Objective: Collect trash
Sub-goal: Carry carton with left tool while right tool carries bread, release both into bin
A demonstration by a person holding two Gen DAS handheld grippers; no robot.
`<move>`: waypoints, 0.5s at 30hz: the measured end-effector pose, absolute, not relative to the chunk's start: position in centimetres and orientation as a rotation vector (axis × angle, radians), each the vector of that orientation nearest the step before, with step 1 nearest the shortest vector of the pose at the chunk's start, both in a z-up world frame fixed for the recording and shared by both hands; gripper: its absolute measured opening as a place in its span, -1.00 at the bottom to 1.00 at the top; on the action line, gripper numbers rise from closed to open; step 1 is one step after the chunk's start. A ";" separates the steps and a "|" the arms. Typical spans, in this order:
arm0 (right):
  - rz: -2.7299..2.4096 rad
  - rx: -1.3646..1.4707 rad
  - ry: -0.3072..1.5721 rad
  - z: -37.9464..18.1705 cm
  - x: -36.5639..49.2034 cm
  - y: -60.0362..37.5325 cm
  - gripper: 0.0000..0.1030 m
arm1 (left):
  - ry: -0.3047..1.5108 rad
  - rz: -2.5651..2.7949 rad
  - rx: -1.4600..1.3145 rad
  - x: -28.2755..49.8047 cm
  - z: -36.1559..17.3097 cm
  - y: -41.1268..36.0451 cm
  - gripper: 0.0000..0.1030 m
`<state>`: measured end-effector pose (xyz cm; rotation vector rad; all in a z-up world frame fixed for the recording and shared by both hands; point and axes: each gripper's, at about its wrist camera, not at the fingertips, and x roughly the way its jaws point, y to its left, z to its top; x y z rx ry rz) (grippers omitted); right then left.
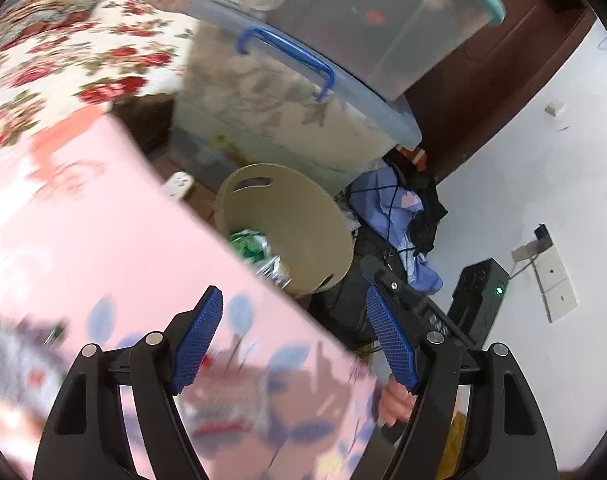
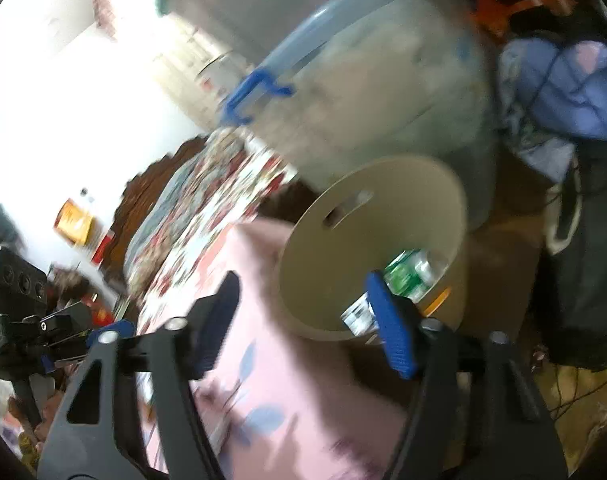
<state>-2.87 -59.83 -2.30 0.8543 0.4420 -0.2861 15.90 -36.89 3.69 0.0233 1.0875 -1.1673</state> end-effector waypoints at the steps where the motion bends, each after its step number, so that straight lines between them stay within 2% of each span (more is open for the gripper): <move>1: -0.265 0.850 0.460 -2.3 -2.7 -59.0 0.08 | 1.091 -1.156 0.013 15.8 3.5 -35.4 0.36; 3: -0.220 0.846 0.520 -2.8 -2.0 -57.2 -0.10 | 1.104 -1.120 -0.023 15.7 2.8 -30.7 0.34; 4: -0.202 0.849 0.544 -3.0 -1.7 -56.5 -0.12 | 1.104 -1.104 -0.034 15.7 2.6 -28.9 0.33; 10: -0.139 0.828 0.690 -4.6 0.5 -52.2 -0.13 | 1.069 -0.877 -0.174 16.5 2.0 -14.1 0.33; 15: -0.152 0.756 0.742 -4.2 1.7 -49.3 -0.10 | 1.026 -0.708 -0.244 16.4 2.2 -5.0 0.33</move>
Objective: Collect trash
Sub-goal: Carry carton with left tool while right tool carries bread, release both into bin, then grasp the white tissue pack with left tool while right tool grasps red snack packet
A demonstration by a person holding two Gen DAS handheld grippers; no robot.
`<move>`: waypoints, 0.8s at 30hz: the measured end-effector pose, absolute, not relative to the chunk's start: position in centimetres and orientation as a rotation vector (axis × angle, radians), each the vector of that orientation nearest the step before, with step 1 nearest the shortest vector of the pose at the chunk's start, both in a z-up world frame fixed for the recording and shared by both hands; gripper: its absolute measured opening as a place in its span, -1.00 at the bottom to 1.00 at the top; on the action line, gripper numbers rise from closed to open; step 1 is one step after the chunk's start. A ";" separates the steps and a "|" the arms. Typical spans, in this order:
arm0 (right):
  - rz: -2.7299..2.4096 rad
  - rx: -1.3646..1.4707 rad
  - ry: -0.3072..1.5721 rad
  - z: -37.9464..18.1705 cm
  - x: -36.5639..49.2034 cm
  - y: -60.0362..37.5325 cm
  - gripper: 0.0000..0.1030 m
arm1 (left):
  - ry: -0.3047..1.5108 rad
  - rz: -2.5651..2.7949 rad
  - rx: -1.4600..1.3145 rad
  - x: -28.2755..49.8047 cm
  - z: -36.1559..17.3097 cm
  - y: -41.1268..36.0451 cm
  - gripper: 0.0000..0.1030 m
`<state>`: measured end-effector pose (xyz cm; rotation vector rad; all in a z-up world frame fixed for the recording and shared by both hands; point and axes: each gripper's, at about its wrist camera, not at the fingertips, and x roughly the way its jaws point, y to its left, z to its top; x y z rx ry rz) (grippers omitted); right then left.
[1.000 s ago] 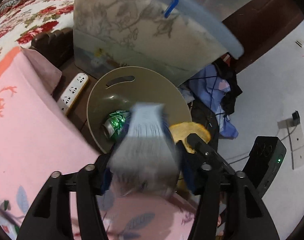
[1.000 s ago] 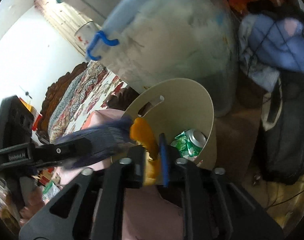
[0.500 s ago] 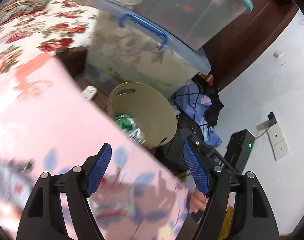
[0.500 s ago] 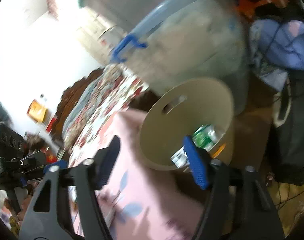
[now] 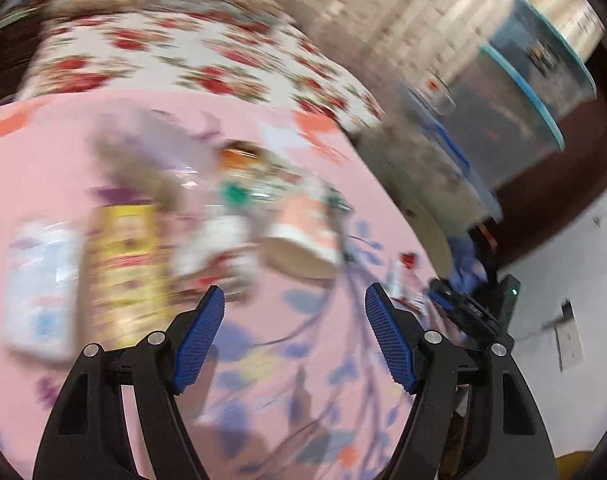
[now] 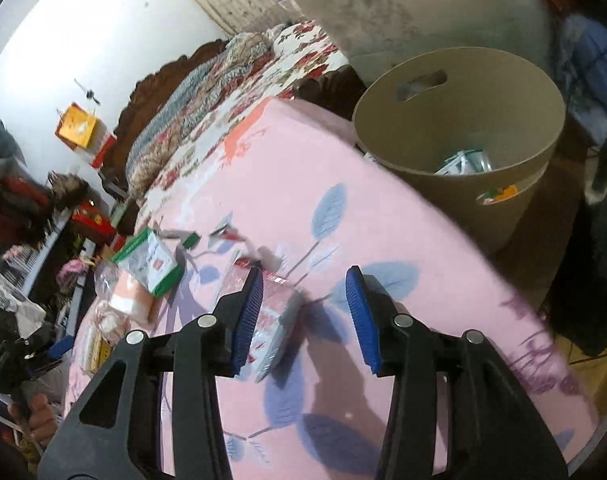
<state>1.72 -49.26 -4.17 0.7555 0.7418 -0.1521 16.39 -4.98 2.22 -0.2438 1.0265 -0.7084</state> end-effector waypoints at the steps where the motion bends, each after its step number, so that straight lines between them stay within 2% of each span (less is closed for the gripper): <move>1: -0.153 0.752 0.744 -4.2 1.8 -48.7 -0.10 | 1.010 -0.680 -0.259 16.2 2.4 -3.2 0.33; 4: -0.146 0.731 0.760 -4.0 2.3 -46.7 -0.14 | 0.965 -0.612 -0.297 15.9 2.9 0.8 0.33; 9: -0.141 0.666 0.807 -3.9 3.4 -43.2 -0.64 | 0.961 -0.525 -0.328 16.3 2.1 4.3 0.33; 12: -0.115 0.661 0.821 -4.0 3.9 -41.4 -0.80 | 0.960 -0.507 -0.304 16.2 1.6 4.7 0.33; 19: -0.002 0.686 0.809 -3.4 3.9 -36.7 -0.82 | 0.934 -0.438 -0.193 15.9 1.3 4.5 0.33; 24: 0.059 0.687 0.853 -4.2 4.1 -34.2 -0.82 | 0.968 -0.340 -0.156 17.4 -0.2 5.3 0.46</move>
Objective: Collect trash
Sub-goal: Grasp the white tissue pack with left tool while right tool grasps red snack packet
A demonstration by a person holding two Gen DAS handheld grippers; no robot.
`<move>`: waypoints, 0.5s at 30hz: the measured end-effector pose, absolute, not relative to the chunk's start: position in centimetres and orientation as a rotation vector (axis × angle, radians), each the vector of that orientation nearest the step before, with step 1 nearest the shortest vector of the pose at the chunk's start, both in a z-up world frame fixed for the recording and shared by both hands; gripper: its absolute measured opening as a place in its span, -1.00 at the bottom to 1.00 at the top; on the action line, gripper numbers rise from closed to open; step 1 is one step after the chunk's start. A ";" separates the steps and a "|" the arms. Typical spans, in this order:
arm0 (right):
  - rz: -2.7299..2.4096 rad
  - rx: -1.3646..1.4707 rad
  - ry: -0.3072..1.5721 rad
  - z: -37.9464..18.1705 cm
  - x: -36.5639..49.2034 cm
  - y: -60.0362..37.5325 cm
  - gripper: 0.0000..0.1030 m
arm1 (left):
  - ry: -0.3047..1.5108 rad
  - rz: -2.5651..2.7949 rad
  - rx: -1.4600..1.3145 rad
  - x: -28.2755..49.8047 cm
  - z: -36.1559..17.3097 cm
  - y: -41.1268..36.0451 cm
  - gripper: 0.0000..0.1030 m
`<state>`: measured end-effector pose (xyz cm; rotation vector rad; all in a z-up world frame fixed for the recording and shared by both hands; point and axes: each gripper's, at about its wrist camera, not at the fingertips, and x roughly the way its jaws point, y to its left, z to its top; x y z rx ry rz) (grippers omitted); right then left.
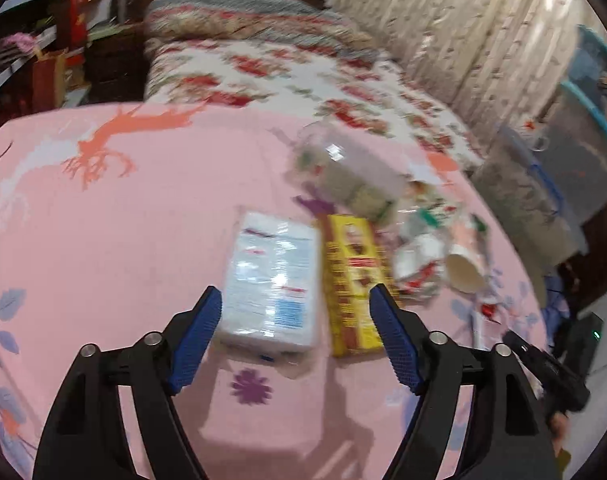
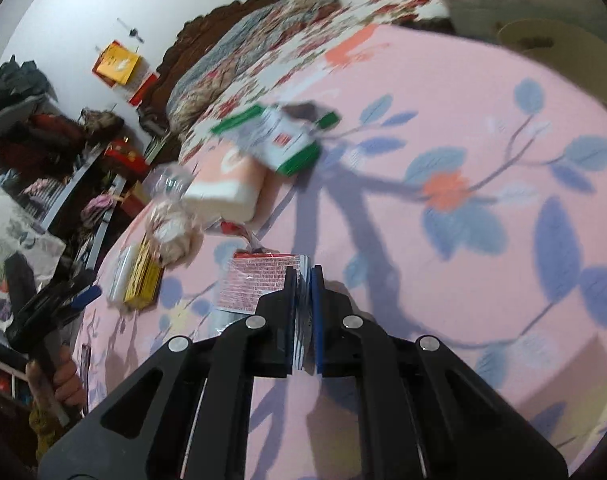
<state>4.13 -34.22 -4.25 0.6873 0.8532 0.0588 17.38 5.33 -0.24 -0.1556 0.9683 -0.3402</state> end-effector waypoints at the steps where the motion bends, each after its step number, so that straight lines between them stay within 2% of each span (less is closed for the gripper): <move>1: 0.068 0.689 0.861 -4.4 4.2 -33.8 -0.82 | 0.989 -0.333 -0.162 18.0 -0.9 5.4 0.48; 3: 0.077 0.691 0.863 -4.4 4.2 -33.3 -0.82 | 1.008 -0.304 -0.148 18.6 -1.7 5.2 0.57; 6: 0.091 0.695 0.868 -4.5 4.4 -32.9 -0.82 | 1.014 -0.258 -0.087 18.8 -2.6 4.8 0.54; 7: 0.096 0.698 0.869 -4.6 4.4 -32.9 -0.82 | 1.022 -0.245 -0.075 18.9 -3.1 4.7 0.50; 8: 0.101 0.703 0.870 -4.6 4.4 -32.8 -0.82 | 1.034 -0.251 -0.074 19.0 -3.5 4.8 0.25; 10: 0.111 0.715 0.874 -4.7 4.4 -32.9 -0.82 | 1.015 -0.272 -0.062 18.6 -3.5 4.8 0.12; 15: 0.143 0.786 0.860 -4.7 3.9 -34.1 -0.82 | 0.968 -0.259 -0.125 17.4 -1.7 6.6 0.08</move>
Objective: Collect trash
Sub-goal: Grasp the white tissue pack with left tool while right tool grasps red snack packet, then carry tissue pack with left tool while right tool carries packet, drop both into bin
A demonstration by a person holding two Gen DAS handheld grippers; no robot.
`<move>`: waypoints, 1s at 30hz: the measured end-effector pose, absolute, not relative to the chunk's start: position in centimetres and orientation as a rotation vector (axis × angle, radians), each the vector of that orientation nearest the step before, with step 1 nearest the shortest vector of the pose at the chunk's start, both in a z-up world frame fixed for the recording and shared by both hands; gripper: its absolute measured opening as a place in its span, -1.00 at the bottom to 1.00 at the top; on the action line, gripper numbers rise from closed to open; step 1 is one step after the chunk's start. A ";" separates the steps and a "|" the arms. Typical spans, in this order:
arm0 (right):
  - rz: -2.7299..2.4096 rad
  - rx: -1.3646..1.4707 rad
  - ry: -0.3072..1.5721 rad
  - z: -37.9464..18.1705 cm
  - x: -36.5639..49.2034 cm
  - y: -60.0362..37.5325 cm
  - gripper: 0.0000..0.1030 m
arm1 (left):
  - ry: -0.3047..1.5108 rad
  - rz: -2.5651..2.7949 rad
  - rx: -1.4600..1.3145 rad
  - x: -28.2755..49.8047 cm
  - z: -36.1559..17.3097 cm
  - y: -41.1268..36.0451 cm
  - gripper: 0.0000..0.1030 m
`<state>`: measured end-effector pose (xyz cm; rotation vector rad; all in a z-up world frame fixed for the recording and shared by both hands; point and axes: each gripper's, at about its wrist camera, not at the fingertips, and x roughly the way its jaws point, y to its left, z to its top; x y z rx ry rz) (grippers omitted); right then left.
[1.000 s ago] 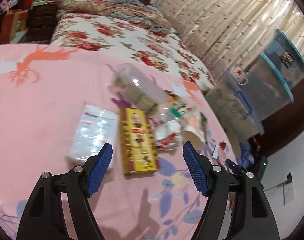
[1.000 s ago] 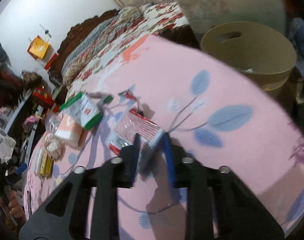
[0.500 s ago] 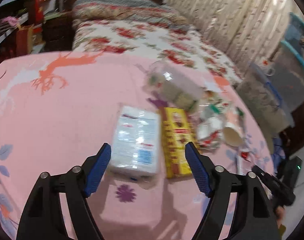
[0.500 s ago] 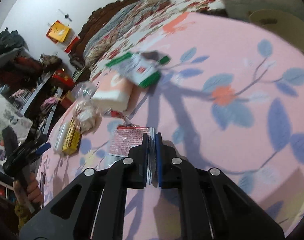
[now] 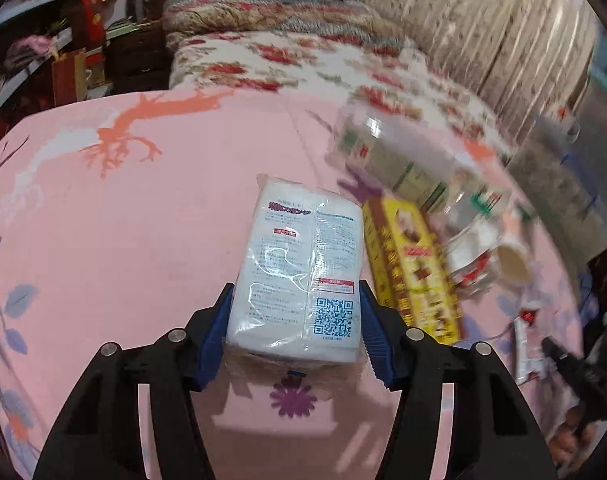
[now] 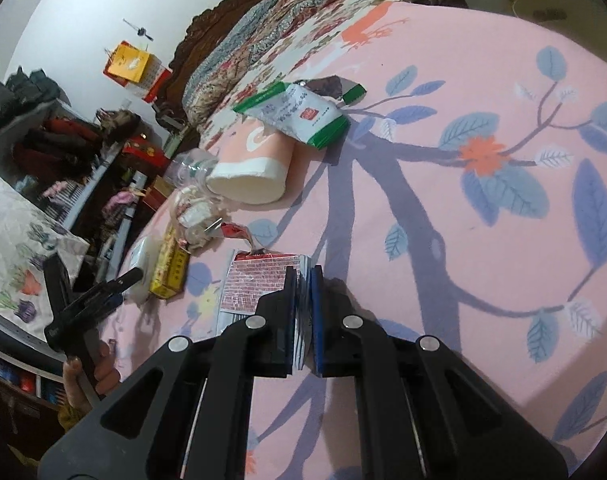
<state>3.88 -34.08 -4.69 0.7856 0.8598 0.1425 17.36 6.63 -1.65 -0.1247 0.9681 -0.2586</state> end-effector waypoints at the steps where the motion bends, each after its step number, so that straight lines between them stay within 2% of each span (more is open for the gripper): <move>1: 0.147 0.799 0.854 -4.6 3.8 -34.3 -0.82 | 0.949 -0.275 -0.170 17.0 -0.8 7.4 0.08; 5: 0.156 0.862 0.814 -4.1 3.2 -35.8 -0.82 | 0.875 -0.383 -0.277 15.4 2.8 8.2 0.08; 10: 0.120 0.894 0.766 -3.7 2.4 -37.8 -0.82 | 0.847 -0.557 -0.211 13.7 5.2 3.0 0.09; 20: 0.018 0.940 0.734 -5.2 -0.4 -42.4 -0.82 | 1.024 -0.814 -0.025 10.5 -0.3 -11.5 0.09; 30: -0.042 0.970 0.703 -6.1 -2.0 -46.0 -0.82 | 1.116 -0.864 0.093 10.5 -3.9 -18.4 0.09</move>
